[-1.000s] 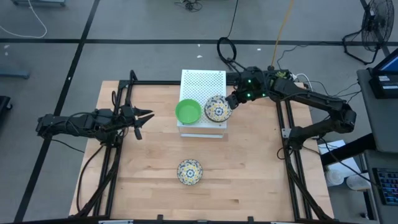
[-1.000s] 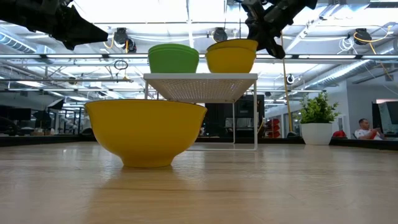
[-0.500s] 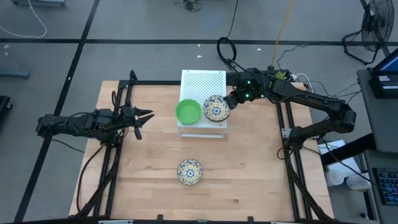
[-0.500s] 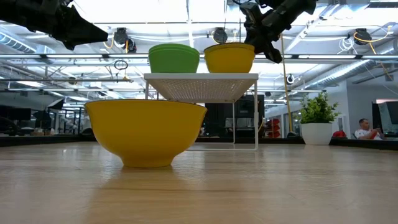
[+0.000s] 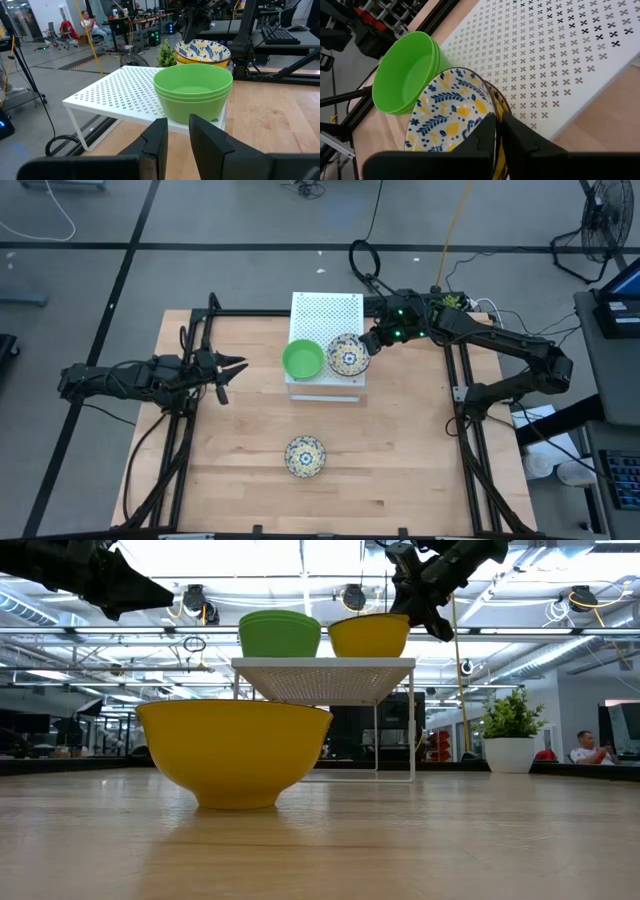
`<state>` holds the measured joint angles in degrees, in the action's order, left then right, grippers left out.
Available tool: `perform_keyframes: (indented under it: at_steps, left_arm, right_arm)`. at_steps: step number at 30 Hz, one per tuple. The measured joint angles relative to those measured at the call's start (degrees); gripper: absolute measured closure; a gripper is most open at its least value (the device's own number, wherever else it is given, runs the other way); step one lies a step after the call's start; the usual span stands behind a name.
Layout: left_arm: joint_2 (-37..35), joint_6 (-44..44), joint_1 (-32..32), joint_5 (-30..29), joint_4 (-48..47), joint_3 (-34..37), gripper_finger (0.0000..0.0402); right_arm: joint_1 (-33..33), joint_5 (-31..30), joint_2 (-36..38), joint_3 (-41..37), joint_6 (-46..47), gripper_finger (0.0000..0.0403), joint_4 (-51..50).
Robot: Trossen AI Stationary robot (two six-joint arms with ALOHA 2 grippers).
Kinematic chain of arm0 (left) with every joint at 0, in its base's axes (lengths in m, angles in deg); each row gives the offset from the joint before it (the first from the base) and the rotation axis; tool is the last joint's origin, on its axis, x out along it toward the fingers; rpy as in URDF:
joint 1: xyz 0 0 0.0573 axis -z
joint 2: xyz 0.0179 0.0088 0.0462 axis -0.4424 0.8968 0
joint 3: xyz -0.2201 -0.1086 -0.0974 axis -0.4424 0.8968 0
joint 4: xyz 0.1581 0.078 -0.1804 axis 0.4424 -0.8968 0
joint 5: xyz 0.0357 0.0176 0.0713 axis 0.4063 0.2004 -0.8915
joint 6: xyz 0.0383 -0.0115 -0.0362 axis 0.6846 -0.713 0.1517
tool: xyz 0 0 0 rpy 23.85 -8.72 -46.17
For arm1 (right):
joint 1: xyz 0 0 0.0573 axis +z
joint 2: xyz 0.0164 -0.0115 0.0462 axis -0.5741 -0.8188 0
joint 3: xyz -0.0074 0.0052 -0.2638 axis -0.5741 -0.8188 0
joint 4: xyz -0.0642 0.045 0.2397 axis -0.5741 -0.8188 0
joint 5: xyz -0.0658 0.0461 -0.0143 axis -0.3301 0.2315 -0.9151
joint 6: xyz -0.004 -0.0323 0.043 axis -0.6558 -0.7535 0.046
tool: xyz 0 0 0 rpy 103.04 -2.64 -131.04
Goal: Pick & Place Mini bowls
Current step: Stack the bottom white bowl on the shelf, then stack the white bowl on the shelf
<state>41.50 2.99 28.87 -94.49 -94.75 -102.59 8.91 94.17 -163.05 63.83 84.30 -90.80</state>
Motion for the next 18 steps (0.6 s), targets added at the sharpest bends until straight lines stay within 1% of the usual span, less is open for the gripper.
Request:
perform_keyframes:
  at_steps: [10, 18]
  left_arm:
    - [0.0, 0.0, -0.02, 0.0, 0.0, 0.0, 0.0316]
    - [0.0, 0.0, -0.02, 0.02, 0.1, 0.02, 0.0316]
  right_arm:
    - [0.0, -0.06, 0.31, 0.0, -0.11, 0.0326, 2.66]
    - [0.0, -0.1, 0.52, 0.02, -0.78, 0.0285, 10.32]
